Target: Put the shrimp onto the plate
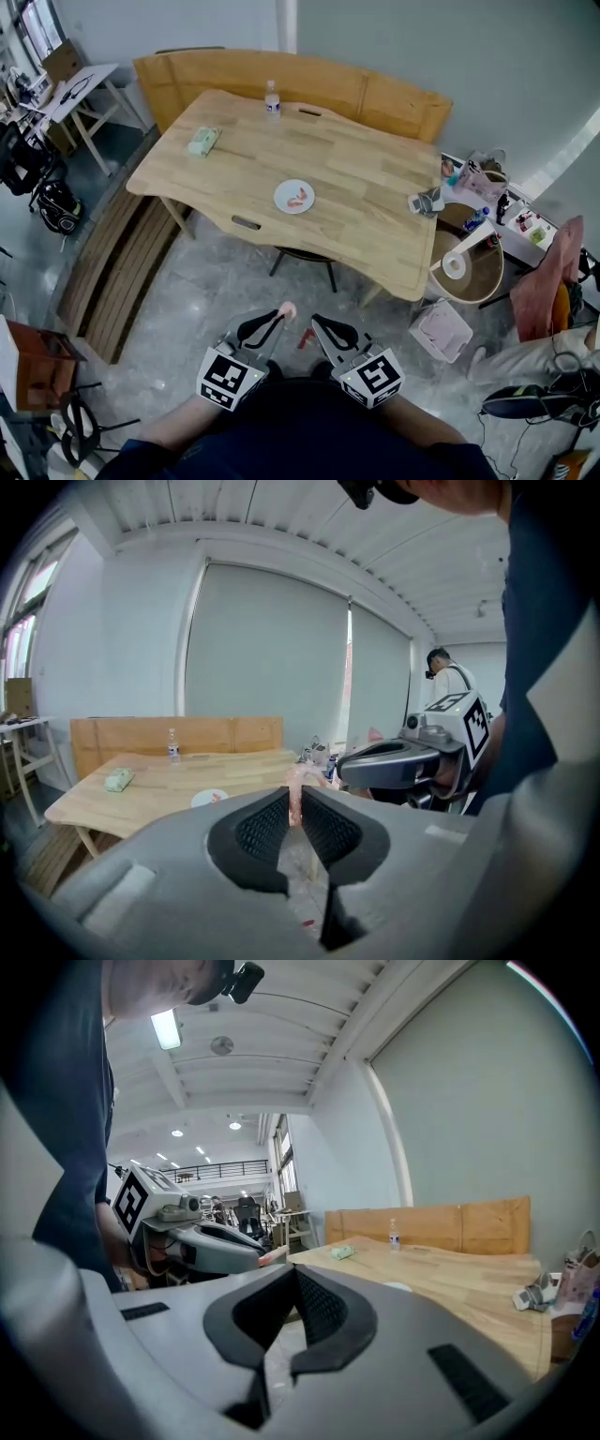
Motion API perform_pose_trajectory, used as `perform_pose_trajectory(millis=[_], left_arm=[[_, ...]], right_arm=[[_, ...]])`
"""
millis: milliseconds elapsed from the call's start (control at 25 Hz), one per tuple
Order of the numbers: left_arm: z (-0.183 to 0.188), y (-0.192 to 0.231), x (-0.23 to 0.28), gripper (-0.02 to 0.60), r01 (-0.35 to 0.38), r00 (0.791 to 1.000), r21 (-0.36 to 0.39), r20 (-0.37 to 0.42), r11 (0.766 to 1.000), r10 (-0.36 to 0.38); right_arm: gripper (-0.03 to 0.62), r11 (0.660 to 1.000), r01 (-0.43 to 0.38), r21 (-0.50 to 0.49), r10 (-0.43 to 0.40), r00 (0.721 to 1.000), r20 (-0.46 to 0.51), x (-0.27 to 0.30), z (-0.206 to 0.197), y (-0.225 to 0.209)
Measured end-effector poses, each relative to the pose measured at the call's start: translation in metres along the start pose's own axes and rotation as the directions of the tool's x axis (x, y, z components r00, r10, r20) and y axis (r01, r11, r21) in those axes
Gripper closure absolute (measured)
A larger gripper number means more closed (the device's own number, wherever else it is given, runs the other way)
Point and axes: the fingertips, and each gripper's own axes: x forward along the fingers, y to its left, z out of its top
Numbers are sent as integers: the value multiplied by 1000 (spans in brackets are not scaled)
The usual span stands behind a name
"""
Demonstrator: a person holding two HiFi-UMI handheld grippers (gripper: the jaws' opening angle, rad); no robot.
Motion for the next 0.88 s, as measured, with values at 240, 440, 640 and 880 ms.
perform_pose_trajectory(millis=[240,440,640,880], left_arm=[[2,-9,8,537,-37,999,6,-1,999,37],[3,-7,19,536,-103,995,-13,13,995,103],[8,6,28,537,-129,991,-22,20,991,129],[13,41,49,536,-128,991,-21,29,992,128]], right_arm=[[585,1000,-12,-6,12,1000,2,-15,-6,-15],[585,999,-32,-7,31,999,-22,-24,-19,-32],[585,999,-35,-5,35,999,-34,-20,-22,-46],[585,1000,-18,-1,18,999,-43,7,-18,-71]])
